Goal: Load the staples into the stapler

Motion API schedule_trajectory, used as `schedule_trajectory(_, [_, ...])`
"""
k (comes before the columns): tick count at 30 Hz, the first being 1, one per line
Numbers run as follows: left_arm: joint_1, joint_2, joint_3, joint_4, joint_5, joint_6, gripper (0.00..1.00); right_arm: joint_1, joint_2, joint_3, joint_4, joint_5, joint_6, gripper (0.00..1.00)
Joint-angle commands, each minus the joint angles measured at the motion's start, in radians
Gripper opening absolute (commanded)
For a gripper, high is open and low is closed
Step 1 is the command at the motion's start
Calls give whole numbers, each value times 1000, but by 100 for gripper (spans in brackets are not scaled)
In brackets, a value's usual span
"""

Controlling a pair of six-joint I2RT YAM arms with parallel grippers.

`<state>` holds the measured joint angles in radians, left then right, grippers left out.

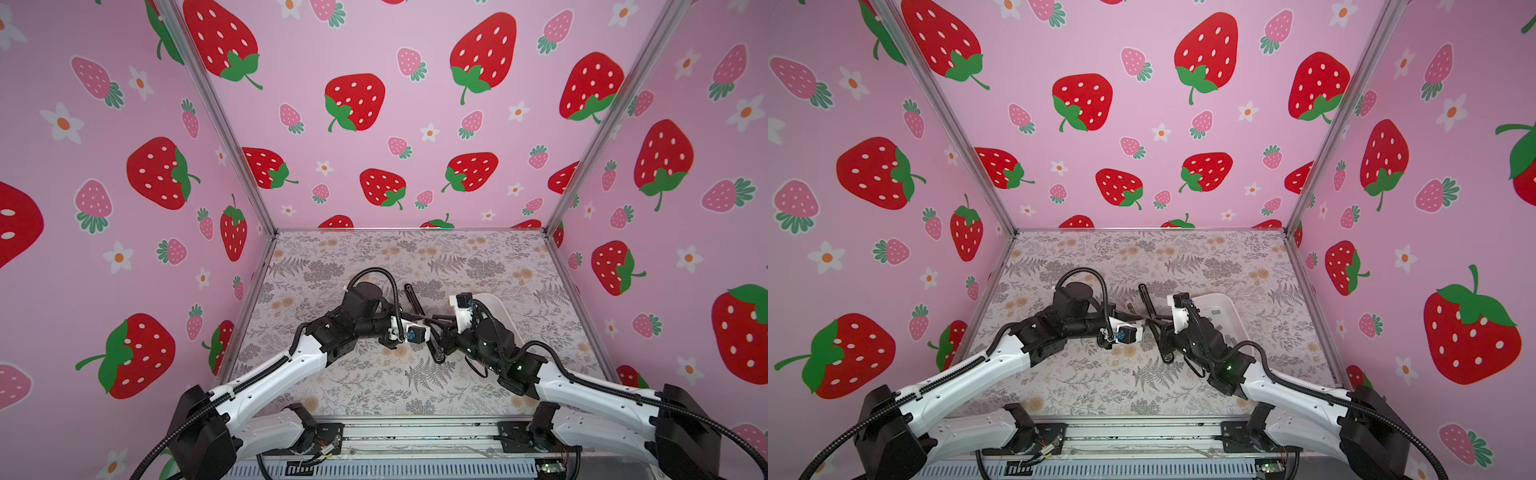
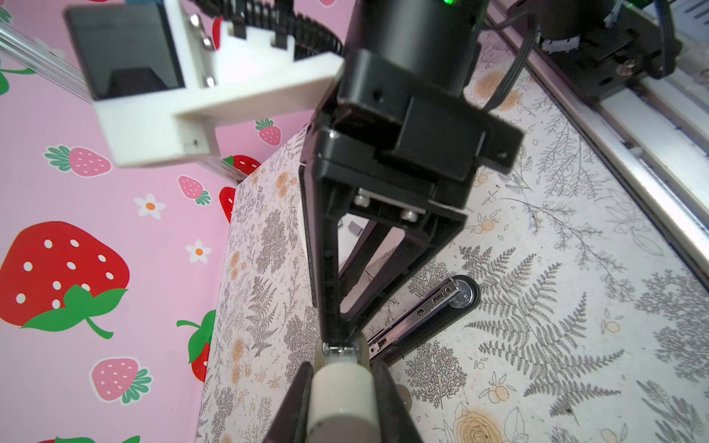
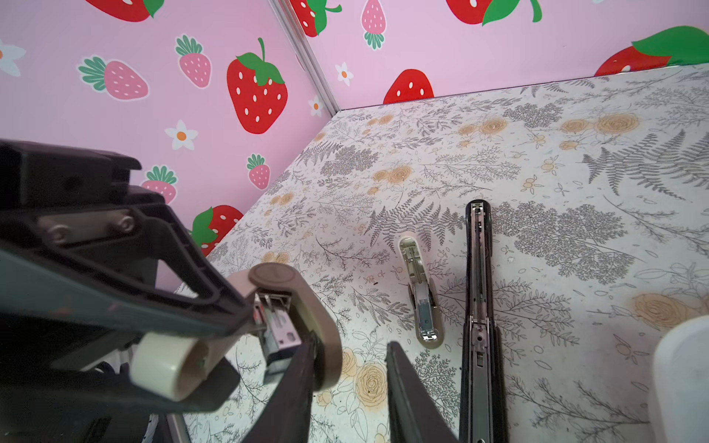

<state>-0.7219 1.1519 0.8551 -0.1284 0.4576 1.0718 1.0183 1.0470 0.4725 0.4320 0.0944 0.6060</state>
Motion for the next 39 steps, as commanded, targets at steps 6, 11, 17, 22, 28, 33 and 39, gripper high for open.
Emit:
schedule_trajectory(6, [3, -19, 35, 19, 79, 7, 0, -3, 7, 18, -7, 31, 15, 31])
schedule_trajectory(11, [4, -27, 33, 29, 94, -7, 0, -2, 18, 24, -6, 15, 5, 31])
schedule_trajectory(17, [4, -45, 31, 48, 132, -34, 0, -2, 61, 40, -7, 10, 2, 32])
schedule_trajectory(22, [11, -65, 20, 65, 136, -53, 0, -3, 80, 54, -11, 12, -11, 34])
schedule_trajectory(28, [25, -66, 4, 126, 150, -98, 0, -3, 84, 77, -25, 74, -43, 38])
schedule_trajectory(33, [25, -89, -16, 146, 124, -112, 0, -3, 78, 94, -38, 110, -63, 41])
schedule_trajectory(39, [57, -69, 6, 148, 135, -143, 0, -3, 53, 87, -5, 238, -145, 47])
